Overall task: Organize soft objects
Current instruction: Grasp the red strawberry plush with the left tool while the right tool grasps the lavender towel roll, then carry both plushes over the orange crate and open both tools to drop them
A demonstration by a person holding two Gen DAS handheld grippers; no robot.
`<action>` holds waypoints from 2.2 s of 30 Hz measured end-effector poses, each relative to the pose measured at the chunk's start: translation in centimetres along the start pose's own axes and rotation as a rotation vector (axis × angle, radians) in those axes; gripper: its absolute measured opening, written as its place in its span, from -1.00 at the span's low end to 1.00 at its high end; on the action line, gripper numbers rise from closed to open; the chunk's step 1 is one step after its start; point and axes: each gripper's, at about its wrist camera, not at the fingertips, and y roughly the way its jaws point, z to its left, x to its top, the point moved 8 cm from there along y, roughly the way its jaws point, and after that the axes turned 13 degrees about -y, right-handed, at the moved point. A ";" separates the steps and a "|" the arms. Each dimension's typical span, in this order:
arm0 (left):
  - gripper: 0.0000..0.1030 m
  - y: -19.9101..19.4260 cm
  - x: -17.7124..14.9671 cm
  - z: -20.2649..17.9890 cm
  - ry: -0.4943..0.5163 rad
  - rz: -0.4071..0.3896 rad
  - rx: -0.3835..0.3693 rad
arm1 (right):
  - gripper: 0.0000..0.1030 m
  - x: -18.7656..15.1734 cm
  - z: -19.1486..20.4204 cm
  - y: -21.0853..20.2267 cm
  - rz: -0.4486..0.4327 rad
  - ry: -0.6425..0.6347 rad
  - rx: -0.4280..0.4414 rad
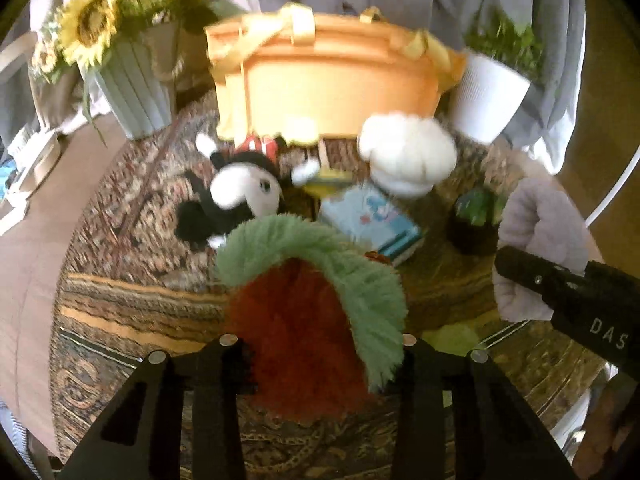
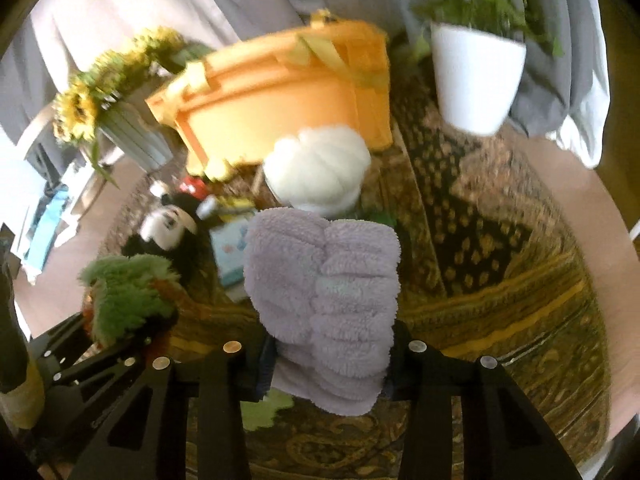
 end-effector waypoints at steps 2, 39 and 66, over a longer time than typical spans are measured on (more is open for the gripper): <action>-0.27 -1.1 1.2 -0.2 -0.007 -0.024 -0.014 | -0.20 1.2 0.2 -0.8 -0.028 -0.002 0.011; -0.26 -2.0 25.2 -5.1 0.118 -0.351 0.042 | -0.19 24.5 -1.9 0.3 -0.276 -0.069 0.049; 0.65 8.0 29.5 -5.7 0.205 -0.094 0.201 | 0.47 27.6 -5.9 10.2 0.031 -0.114 -0.045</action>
